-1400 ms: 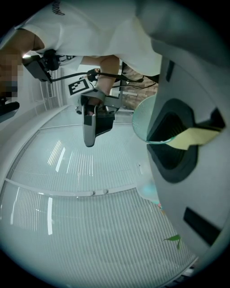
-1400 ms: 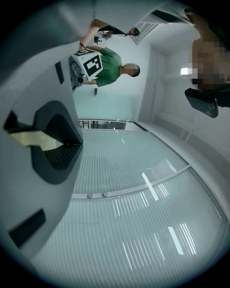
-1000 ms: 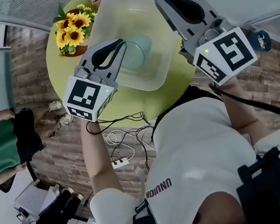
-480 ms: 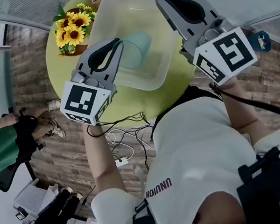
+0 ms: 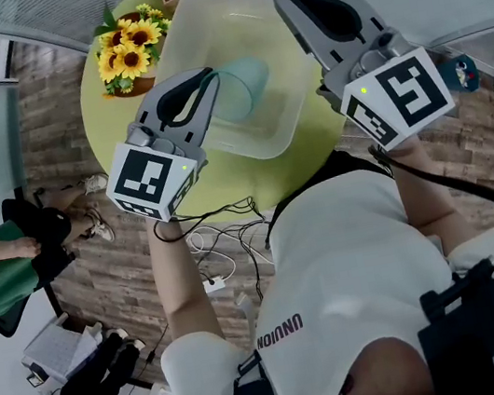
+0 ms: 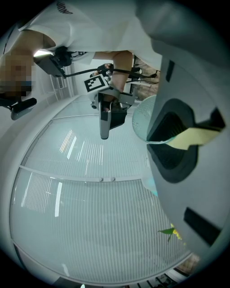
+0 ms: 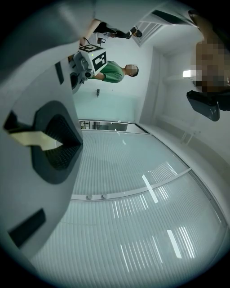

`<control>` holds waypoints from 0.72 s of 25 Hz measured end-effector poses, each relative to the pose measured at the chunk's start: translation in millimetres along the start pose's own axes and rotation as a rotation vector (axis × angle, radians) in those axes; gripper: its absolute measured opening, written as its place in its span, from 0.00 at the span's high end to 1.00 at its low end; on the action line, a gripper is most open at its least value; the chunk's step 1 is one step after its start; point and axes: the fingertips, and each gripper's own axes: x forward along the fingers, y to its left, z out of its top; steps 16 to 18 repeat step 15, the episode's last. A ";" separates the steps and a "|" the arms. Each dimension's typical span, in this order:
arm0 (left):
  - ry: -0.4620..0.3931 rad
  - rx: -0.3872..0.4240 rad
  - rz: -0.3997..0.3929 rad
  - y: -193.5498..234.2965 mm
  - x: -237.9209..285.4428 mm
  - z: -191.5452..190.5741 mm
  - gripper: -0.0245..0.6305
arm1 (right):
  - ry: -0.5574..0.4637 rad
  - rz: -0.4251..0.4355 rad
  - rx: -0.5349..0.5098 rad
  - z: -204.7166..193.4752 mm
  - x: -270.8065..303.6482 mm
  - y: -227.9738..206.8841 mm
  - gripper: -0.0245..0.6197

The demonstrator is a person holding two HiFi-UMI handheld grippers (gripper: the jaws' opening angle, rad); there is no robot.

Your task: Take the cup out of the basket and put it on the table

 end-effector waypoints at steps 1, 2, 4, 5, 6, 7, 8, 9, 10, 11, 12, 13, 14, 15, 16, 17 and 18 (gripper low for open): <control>0.001 0.000 0.000 0.0 -0.3 -0.4 0.92 | 0.000 0.000 -0.001 0.1 0.1 0.0 0.93; 0.003 0.000 -0.001 -0.2 -0.5 -0.8 0.92 | 0.000 0.000 -0.001 0.0 0.1 -0.1 0.93; 0.004 -0.001 -0.003 -0.5 -0.7 -1.4 0.92 | 0.001 0.000 -0.001 -0.2 -0.1 -0.1 0.93; 0.004 -0.001 -0.003 -0.7 -0.7 -1.4 0.92 | 0.001 0.000 -0.001 -0.2 -0.2 -0.1 0.93; 0.004 -0.001 -0.004 -0.8 -0.6 -1.3 0.92 | 0.001 0.000 -0.001 -0.2 -0.3 -0.1 0.93; 0.004 0.000 -0.004 -0.9 -0.4 -1.2 0.92 | 0.000 0.000 -0.001 -0.2 -0.4 -0.3 0.93; 0.004 0.001 -0.005 -1.0 -0.2 -1.1 0.92 | 0.000 0.000 -0.002 -0.2 -0.5 -0.4 0.93; 0.004 0.001 -0.006 -1.2 -0.1 -1.2 0.92 | 0.000 0.000 -0.002 -0.2 -0.6 -0.5 0.93; 0.005 0.001 -0.006 -1.3 0.0 -1.3 0.92 | 0.000 0.000 -0.003 -0.3 -0.8 -0.6 0.93; 0.005 0.001 -0.005 -1.4 0.0 -1.5 0.92 | 0.001 0.000 -0.003 -0.4 -0.9 -0.7 0.93; 0.005 0.000 -0.004 -1.3 -0.1 -1.8 0.92 | 0.000 -0.001 -0.003 -0.5 -1.0 -0.7 0.93; 0.005 0.000 -0.003 -1.2 -0.2 -2.1 0.92 | 0.000 -0.001 -0.002 -0.5 -1.1 -0.8 0.93; 0.005 -0.001 -0.003 -1.2 -0.4 -2.4 0.92 | 0.000 -0.001 -0.002 -0.5 -1.2 -0.8 0.93; 0.005 -0.002 -0.002 -1.1 -0.5 -2.6 0.92 | -0.001 -0.002 -0.002 -0.4 -1.2 -0.7 0.93; 0.005 -0.002 -0.002 -1.1 -0.5 -2.6 0.92 | -0.001 -0.002 -0.002 -0.4 -1.2 -0.7 0.93; 0.005 -0.002 -0.002 -1.1 -0.5 -2.6 0.92 | -0.001 -0.002 -0.002 -0.4 -1.2 -0.7 0.93; 0.005 -0.002 -0.002 -1.1 -0.5 -2.6 0.92 | -0.001 -0.002 -0.002 -0.4 -1.2 -0.7 0.93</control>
